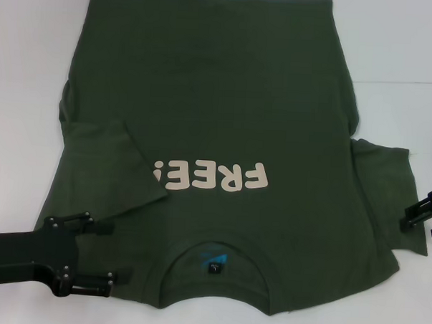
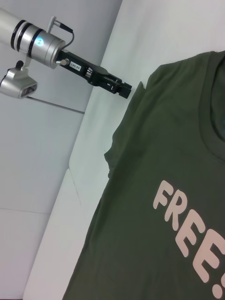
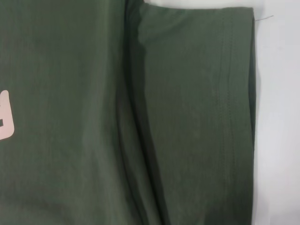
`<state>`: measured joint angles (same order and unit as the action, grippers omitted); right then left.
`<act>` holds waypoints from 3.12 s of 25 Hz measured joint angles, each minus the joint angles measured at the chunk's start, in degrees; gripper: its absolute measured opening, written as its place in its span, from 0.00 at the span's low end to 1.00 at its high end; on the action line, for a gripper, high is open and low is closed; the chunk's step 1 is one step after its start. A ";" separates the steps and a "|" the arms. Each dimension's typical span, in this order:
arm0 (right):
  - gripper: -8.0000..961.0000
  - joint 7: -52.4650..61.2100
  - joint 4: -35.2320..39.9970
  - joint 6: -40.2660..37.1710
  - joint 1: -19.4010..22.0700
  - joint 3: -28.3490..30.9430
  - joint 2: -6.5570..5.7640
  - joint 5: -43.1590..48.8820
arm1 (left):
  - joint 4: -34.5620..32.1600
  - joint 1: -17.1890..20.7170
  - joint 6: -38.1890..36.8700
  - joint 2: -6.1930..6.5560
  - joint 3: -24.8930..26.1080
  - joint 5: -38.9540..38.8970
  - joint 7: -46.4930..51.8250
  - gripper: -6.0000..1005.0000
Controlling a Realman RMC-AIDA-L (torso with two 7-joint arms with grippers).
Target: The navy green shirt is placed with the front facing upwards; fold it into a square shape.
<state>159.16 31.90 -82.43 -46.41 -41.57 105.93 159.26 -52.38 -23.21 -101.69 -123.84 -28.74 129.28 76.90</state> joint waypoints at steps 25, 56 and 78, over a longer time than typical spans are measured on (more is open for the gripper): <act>0.73 -0.08 0.00 0.18 -0.23 -0.62 1.04 -0.13 | 0.34 -0.09 0.07 0.00 -0.62 0.00 0.00 0.95; 0.73 -0.40 0.58 -0.94 -0.66 -0.61 0.73 0.81 | 0.30 -0.08 0.09 0.00 -0.61 0.00 0.00 0.95; 0.73 -0.69 0.12 0.23 -0.34 -0.71 1.48 1.93 | 0.35 -0.04 0.18 0.00 -0.61 0.00 0.00 0.94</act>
<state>158.46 32.02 -82.20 -46.75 -42.28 107.41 161.19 -52.03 -23.25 -101.51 -123.84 -29.35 129.28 76.90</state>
